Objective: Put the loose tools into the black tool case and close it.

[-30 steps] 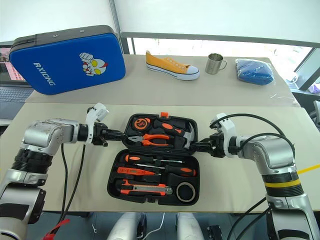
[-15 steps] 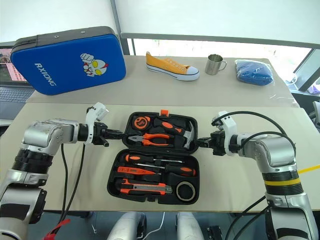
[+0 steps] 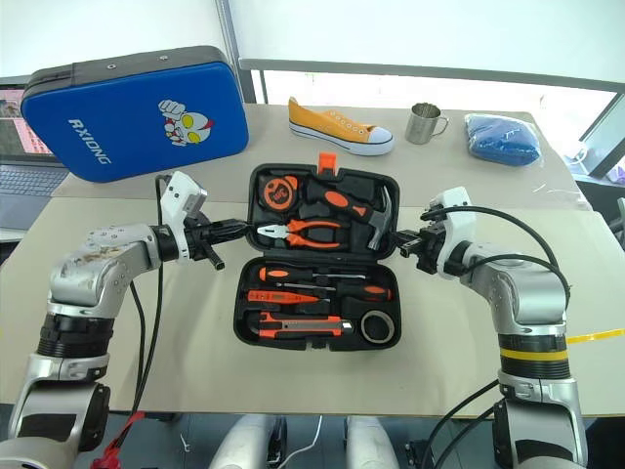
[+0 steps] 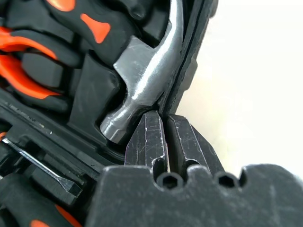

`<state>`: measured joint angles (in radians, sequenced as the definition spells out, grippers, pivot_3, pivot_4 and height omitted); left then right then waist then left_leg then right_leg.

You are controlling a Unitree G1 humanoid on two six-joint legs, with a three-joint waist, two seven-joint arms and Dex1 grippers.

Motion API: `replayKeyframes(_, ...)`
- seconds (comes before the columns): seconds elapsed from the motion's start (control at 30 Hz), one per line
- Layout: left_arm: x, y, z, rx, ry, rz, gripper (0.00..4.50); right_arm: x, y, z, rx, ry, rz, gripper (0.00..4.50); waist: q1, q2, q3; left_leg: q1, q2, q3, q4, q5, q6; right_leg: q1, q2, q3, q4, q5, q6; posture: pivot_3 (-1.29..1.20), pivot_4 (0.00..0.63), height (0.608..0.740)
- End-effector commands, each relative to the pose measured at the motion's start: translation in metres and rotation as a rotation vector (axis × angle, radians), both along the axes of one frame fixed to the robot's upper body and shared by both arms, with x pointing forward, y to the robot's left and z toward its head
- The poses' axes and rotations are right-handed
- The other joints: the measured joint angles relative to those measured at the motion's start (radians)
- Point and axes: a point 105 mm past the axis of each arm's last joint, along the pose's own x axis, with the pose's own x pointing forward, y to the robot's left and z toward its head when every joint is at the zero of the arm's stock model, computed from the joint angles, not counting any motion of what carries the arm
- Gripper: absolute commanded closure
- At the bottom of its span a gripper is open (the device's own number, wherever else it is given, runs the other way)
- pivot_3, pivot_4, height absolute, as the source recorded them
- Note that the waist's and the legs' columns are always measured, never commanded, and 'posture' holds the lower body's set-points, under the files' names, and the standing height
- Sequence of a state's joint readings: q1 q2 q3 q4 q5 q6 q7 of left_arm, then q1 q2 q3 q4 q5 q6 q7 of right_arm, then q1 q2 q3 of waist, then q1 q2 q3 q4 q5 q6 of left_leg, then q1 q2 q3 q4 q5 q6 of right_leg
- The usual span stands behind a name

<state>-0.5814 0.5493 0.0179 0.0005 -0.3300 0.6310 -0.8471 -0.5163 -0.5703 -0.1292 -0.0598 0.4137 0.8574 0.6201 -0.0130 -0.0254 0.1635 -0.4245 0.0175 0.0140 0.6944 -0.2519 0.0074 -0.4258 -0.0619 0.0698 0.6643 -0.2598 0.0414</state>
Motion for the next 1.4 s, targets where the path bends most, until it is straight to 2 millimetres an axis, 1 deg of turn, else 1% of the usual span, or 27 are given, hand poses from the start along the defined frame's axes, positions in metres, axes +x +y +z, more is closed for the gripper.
replayKeyframes(0.03,-0.015,-0.029,0.011,0.053,-0.258,-0.106,4.50,-0.010,0.025,0.026,-0.084,-0.247,0.100,4.43,0.000,0.000,0.000,-0.001,0.000,0.000,0.000,0.000,0.000,0.000,0.000,0.000,0.000,0.000,0.000,0.00,0.150,0.740)
replayKeyframes(0.13,-0.021,-0.027,-0.013,0.117,-0.330,-0.072,4.50,-0.018,0.020,0.006,-0.158,-0.287,0.068,4.43,0.000,0.000,0.000,0.000,0.000,0.000,0.000,0.000,0.000,0.001,0.000,0.000,0.000,0.000,0.000,0.00,0.150,0.740)
replayKeyframes(0.23,-0.025,-0.022,-0.032,0.135,-0.356,-0.023,4.50,-0.029,0.020,-0.004,-0.196,-0.344,0.064,4.43,0.007,0.000,0.000,0.000,0.000,0.000,-0.001,-0.001,0.001,0.002,-0.001,-0.001,-0.001,0.000,0.000,0.00,0.150,0.740)
replayKeyframes(0.27,-0.026,-0.021,-0.035,0.137,-0.369,-0.012,4.50,-0.032,0.021,-0.006,-0.216,-0.367,0.070,4.43,0.007,0.000,-0.001,0.001,0.000,0.000,-0.001,-0.001,0.001,0.003,-0.001,-0.001,-0.001,0.000,0.000,0.00,0.150,0.740)
replayKeyframes(0.37,-0.028,-0.017,-0.037,0.204,-0.500,0.021,4.50,-0.044,0.023,-0.016,-0.348,-0.466,0.114,4.43,0.005,0.001,-0.001,0.003,0.000,0.000,0.000,-0.001,0.002,0.004,-0.002,-0.001,-0.004,0.000,0.001,0.00,0.150,0.740)
replayKeyframes(0.43,-0.029,-0.013,-0.040,0.228,-0.548,0.042,4.50,-0.048,0.020,-0.023,-0.402,-0.503,0.111,4.43,0.003,0.001,-0.001,0.004,0.000,0.000,-0.001,-0.001,0.002,0.005,-0.001,-0.001,-0.006,0.000,0.001,0.00,0.150,0.740)
replayKeyframes(0.67,-0.030,-0.004,-0.042,0.227,-0.567,0.076,4.50,-0.054,0.006,-0.043,-0.520,-0.576,0.116,4.43,0.002,0.001,-0.001,0.011,0.000,0.000,0.000,-0.001,0.001,0.012,-0.001,-0.001,-0.006,0.000,0.001,0.00,0.150,0.740)
replayKeyframes(0.83,-0.034,0.003,-0.043,0.227,-0.552,0.093,4.50,-0.066,0.004,-0.053,-0.551,-0.597,0.160,4.43,0.001,0.001,-0.001,0.020,0.000,0.000,-0.002,-0.002,0.002,0.022,0.000,-0.001,-0.009,0.000,0.001,0.00,0.150,0.740)
replayKeyframes(0.9,-0.039,0.016,-0.035,0.209,-0.517,0.121,3.79,-0.076,-0.004,-0.039,-0.505,-0.587,0.147,3.72,0.001,0.001,-0.001,0.021,0.001,0.000,-0.002,-0.002,0.002,0.022,0.000,-0.001,-0.009,0.000,0.001,0.00,0.150,0.740)
replayKeyframes(0.97,-0.047,0.030,-0.026,0.186,-0.449,0.130,3.38,-0.083,-0.014,-0.017,-0.463,-0.571,0.132,3.22,0.000,0.001,-0.001,0.020,0.001,0.000,-0.002,-0.002,0.002,0.022,0.000,-0.001,-0.009,0.000,0.001,0.00,0.150,0.740)
replayKeyframes(1.0,-0.051,0.033,-0.024,0.177,-0.417,0.123,2.85,-0.086,-0.018,-0.010,-0.450,-0.558,0.129,2.81,-0.003,0.001,-0.001,0.019,0.002,0.000,-0.003,-0.002,0.002,0.020,0.000,-0.001,-0.009,0.000,0.001,0.00,0.150,0.740)
replayKeyframes(1.03,-0.058,0.043,-0.024,0.163,-0.321,0.102,2.52,-0.093,-0.024,-0.001,-0.412,-0.506,0.146,2.44,-0.005,0.001,0.000,0.018,0.005,0.000,-0.003,-0.002,0.002,0.020,0.000,-0.001,-0.008,0.000,0.001,0.00,0.150,0.740)
replayKeyframes(1.07,-0.067,0.049,-0.024,0.155,-0.229,0.068,2.11,-0.101,-0.027,0.003,-0.382,-0.449,0.175,2.09,-0.008,0.001,0.000,0.018,0.006,0.000,-0.002,-0.002,0.002,0.020,0.000,0.000,-0.008,0.000,0.001,0.00,0.150,0.740)
replayKeyframes(1.13,-0.081,0.054,-0.023,0.144,-0.110,0.007,1.42,-0.114,-0.028,0.006,-0.345,-0.360,0.230,1.52,-0.008,0.001,0.000,0.021,0.007,0.000,-0.002,-0.002,0.002,0.023,0.001,-0.001,-0.008,0.000,0.000,0.00,0.150,0.740)
replayKeyframes(1.2,-0.102,0.062,-0.027,0.182,0.042,-0.093,0.70,-0.137,-0.027,-0.001,-0.330,-0.244,0.345,0.82,-0.006,0.001,0.000,0.022,0.010,0.001,-0.003,-0.002,0.002,0.025,0.003,-0.001,-0.010,-0.001,-0.001,0.00,0.150,0.740)
replayKeyframes(1.23,-0.110,0.070,-0.029,0.207,0.127,-0.130,0.34,-0.153,-0.023,-0.008,-0.325,-0.163,0.428,0.45,-0.004,0.001,0.000,0.023,0.010,0.001,-0.003,-0.002,0.002,0.026,0.003,-0.002,-0.010,-0.002,-0.001,0.00,0.150,0.740)
replayKeyframes(1.27,-0.114,0.075,-0.029,0.220,0.182,-0.147,0.34,-0.163,-0.021,-0.012,-0.319,-0.109,0.481,0.45,0.000,0.001,0.000,0.022,0.011,0.001,-0.004,-0.002,0.002,0.025,0.004,-0.002,-0.011,-0.003,-0.002,0.00,0.150,0.740)
replayKeyframes(1.3,-0.103,0.084,-0.031,0.275,0.182,-0.120,0.34,-0.176,-0.016,-0.022,-0.312,-0.031,0.545,0.45,0.004,0.001,0.000,0.024,0.011,0.001,-0.006,-0.002,0.002,0.025,0.004,-0.003,-0.011,-0.003,-0.002,0.00,0.150,0.740)
replayKeyframes(1.33,-0.091,0.090,-0.032,0.318,0.166,-0.104,0.34,-0.184,-0.011,-0.029,-0.312,0.011,0.596,0.45,0.009,0.002,0.000,0.026,0.011,0.002,-0.007,-0.002,0.002,0.029,0.004,-0.004,-0.015,-0.003,-0.003,0.00,0.150,0.740)
replayKeyframes(1.37,-0.075,0.093,-0.031,0.356,0.120,-0.080,0.30,-0.190,-0.007,-0.035,-0.306,0.045,0.634,0.66,0.015,0.002,0.000,0.028,0.010,0.002,-0.007,-0.002,0.002,0.031,0.004,-0.004,-0.015,-0.004,-0.003,0.00,0.150,0.740)
replayKeyframes(1.4,-0.058,0.092,-0.027,0.380,0.071,-0.063,0.29,-0.195,-0.001,-0.040,-0.305,0.064,0.674,1.01,0.018,0.001,0.000,0.030,0.010,0.006,-0.007,-0.002,0.001,0.033,0.005,-0.004,-0.016,-0.005,-0.001,0.00,0.150,0.740)
